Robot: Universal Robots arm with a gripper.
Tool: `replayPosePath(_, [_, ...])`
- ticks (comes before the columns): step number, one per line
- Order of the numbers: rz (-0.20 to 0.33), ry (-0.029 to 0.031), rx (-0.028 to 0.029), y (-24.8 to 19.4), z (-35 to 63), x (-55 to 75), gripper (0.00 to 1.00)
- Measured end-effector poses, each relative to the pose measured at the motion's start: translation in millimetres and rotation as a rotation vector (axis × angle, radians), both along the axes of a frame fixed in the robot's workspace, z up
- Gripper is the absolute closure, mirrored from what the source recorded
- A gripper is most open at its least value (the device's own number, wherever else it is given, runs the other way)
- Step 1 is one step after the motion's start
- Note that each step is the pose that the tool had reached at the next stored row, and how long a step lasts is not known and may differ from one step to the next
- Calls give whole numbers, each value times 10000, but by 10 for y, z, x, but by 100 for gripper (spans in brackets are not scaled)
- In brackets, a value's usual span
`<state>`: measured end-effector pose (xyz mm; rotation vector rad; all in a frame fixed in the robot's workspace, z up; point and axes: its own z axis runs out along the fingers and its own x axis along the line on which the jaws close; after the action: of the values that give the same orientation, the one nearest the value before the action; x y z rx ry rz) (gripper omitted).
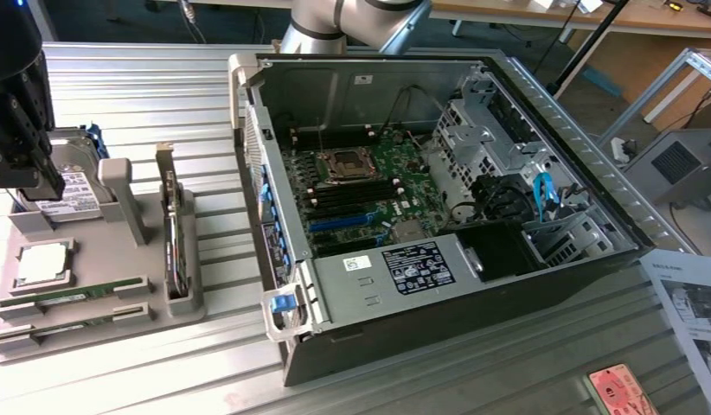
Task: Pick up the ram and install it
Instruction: 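Pick up the ram and move it above insertion slot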
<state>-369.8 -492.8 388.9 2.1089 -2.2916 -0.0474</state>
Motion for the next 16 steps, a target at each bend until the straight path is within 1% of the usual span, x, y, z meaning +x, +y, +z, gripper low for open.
replayPosePath(4, [0,-1,11,-1,-38,0,89])
replayPosePath(11, [0,0,11,-6,-149,0,89])
replayPosePath(12, [0,0,11,-8,-182,0,89])
replayPosePath(16, [0,0,11,-8,-195,0,89])
